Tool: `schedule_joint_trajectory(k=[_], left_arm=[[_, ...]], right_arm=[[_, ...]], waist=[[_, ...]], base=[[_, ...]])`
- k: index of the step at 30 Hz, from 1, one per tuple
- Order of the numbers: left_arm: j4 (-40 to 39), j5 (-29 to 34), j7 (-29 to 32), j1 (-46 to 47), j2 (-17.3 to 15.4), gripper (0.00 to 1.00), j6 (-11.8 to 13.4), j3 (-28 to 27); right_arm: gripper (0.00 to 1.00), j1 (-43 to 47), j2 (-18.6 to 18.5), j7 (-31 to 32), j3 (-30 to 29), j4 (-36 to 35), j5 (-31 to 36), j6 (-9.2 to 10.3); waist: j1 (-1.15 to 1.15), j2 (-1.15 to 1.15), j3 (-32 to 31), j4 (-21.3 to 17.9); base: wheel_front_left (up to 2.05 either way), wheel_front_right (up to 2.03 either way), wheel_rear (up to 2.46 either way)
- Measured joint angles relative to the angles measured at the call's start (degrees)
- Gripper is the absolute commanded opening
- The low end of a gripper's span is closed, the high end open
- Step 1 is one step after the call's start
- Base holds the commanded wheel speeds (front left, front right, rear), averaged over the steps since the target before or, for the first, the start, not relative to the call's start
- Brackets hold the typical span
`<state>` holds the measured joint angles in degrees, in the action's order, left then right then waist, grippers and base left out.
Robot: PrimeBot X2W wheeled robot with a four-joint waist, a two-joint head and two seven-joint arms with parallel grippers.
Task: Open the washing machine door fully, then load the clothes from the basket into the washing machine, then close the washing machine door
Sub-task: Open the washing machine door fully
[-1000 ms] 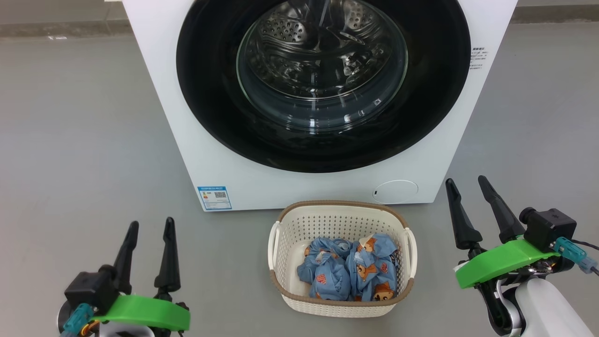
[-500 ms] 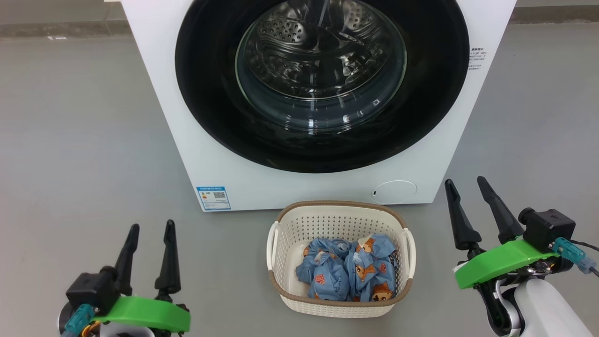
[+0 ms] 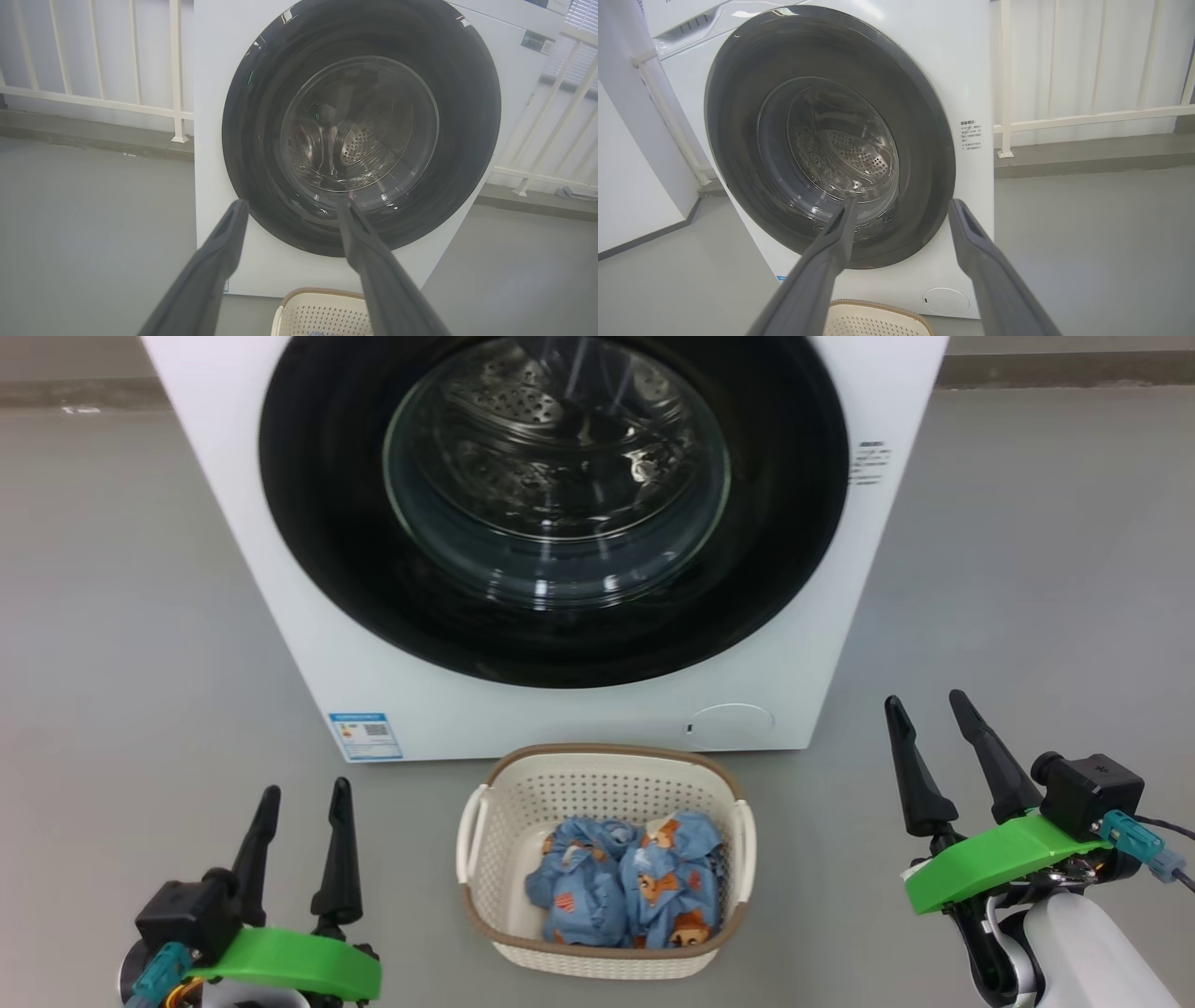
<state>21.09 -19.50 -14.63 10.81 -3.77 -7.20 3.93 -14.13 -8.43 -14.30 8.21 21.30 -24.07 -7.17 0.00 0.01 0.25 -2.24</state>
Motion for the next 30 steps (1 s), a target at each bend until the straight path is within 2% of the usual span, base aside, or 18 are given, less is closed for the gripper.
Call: schedule_joint_trajectory(k=[11,30], left_arm=[[0.1,-0.4,0.0,0.0,0.0,1.00,-0.3,1.0],[0.1,-1.7,0.0,0.0,-0.6,1.00,-0.3,1.7]], right_arm=[[1.00,0.0,-0.1,0.0,0.5,0.3,-0.1,0.00],[1.00,0.0,-0.1,0.0,0.9,0.4,-0.2,0.00]], waist=[[0.00,0.00,-0.3,-0.1],[0.00,0.00,-0.6,-0.2]], base=[[0.69,0.69,-1.37],[0.02,0.02,-0.04]])
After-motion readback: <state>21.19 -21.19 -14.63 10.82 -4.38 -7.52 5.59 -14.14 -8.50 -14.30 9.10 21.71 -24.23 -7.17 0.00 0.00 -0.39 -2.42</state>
